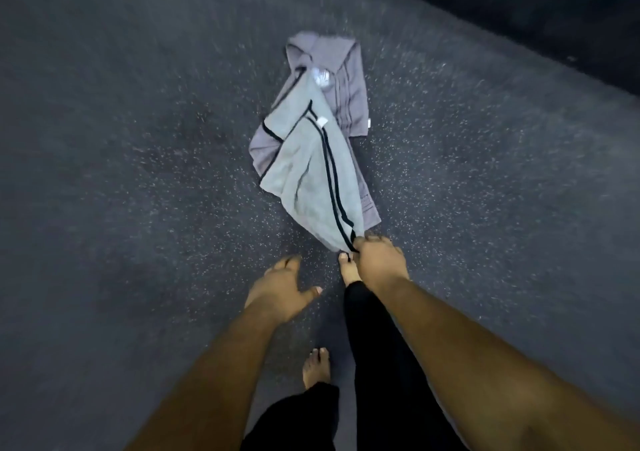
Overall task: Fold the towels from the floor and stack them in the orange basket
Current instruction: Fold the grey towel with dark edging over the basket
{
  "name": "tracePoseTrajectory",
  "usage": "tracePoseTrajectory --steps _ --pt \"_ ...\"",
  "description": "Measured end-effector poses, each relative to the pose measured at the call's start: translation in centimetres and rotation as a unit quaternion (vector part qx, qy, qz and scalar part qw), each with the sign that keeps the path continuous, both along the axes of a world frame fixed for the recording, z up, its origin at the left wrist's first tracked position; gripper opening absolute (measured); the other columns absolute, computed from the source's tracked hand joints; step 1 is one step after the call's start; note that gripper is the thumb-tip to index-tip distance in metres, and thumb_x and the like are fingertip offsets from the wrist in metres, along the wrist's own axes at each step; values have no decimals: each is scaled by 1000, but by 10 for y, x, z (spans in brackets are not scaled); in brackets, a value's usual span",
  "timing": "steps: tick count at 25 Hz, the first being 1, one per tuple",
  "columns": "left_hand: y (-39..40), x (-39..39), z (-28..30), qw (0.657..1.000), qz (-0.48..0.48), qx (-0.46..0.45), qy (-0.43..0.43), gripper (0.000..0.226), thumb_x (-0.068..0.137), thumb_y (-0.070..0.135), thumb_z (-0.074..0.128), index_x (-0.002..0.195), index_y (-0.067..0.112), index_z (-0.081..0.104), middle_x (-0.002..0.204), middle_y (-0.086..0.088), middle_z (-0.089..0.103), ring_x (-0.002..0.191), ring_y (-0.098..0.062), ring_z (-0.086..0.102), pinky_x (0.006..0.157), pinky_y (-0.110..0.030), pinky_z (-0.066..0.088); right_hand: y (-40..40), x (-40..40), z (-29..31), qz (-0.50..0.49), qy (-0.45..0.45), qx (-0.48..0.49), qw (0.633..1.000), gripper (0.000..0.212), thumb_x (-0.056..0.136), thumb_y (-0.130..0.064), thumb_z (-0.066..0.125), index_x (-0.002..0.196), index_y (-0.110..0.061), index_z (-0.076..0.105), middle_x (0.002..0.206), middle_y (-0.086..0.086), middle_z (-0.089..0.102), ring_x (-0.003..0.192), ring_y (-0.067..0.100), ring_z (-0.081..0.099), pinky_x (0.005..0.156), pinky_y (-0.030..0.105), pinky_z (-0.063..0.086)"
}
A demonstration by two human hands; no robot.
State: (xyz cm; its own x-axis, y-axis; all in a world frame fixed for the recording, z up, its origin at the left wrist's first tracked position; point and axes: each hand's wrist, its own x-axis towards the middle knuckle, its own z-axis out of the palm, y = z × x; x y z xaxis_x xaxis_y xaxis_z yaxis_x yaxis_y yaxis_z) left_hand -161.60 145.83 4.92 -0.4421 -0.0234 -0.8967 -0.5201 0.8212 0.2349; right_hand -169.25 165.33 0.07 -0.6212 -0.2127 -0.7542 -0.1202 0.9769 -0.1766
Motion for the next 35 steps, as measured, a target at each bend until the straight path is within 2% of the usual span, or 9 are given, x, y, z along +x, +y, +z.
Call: tracePoseTrajectory --steps 4,6,9,16,21,25,28,31,35 --pt "-4 30 146 996 -55 -7 74 93 89 68 57 161 22 21 165 -6 28 146 -30 36 115 -46 40 10 52 168 -83 33 -18 996 29 101 -39 50 119 -19 63 121 7 62 119 30 53 97 42 46" --pt "0 54 199 985 -117 3 126 92 89 67 58 160 21 22 165 -6 28 146 -29 37 114 -44 40 18 97 236 -108 74 -16 991 30 101 -38 49 118 -17 62 121 8 62 118 31 54 96 42 46" --pt "15 97 254 962 -217 29 165 90 89 64 60 159 19 25 163 -7 30 146 -29 36 114 -40 39 32 180 306 -185 116 -7 976 30 99 -38 49 116 -18 62 119 9 64 116 33 56 92 41 47" --pt "69 233 354 887 -420 74 178 97 87 67 62 160 18 22 165 -8 28 148 -29 33 118 -39 34 86 428 419 -374 133 43 917 29 98 -40 45 113 -21 62 122 6 62 117 29 55 94 39 45" --pt "168 346 395 786 -574 109 200 97 87 68 61 160 18 23 165 -5 28 149 -27 31 119 -38 33 133 601 449 -495 148 97 851 28 99 -34 45 118 -21 61 127 4 60 123 27 52 96 38 44" --pt "251 466 415 707 -660 127 222 98 87 70 60 161 19 20 167 -3 24 152 -25 27 119 -38 33 168 750 459 -593 170 114 779 26 99 -35 45 116 -23 62 124 3 59 121 26 53 94 37 43" --pt "317 577 425 648 -712 140 231 100 86 72 59 162 21 19 167 -2 23 152 -24 27 119 -40 34 202 887 473 -705 220 89 668 23 99 -42 47 103 -25 62 117 3 60 114 27 57 89 37 47" --pt "374 690 440 591 -755 163 231 102 84 74 58 162 23 18 168 -2 23 152 -25 28 118 -43 35 234 1016 490 -772 265 96 569 19 98 -40 52 94 -23 61 112 5 62 108 30 60 86 38 50" --pt "446 821 466 497 -808 197 246 98 86 72 59 162 24 18 168 -1 22 152 -24 27 118 -41 35 269 1136 519 -809 284 100 505 18 97 -39 55 84 -27 51 108 4 60 104 28 60 85 38 50"
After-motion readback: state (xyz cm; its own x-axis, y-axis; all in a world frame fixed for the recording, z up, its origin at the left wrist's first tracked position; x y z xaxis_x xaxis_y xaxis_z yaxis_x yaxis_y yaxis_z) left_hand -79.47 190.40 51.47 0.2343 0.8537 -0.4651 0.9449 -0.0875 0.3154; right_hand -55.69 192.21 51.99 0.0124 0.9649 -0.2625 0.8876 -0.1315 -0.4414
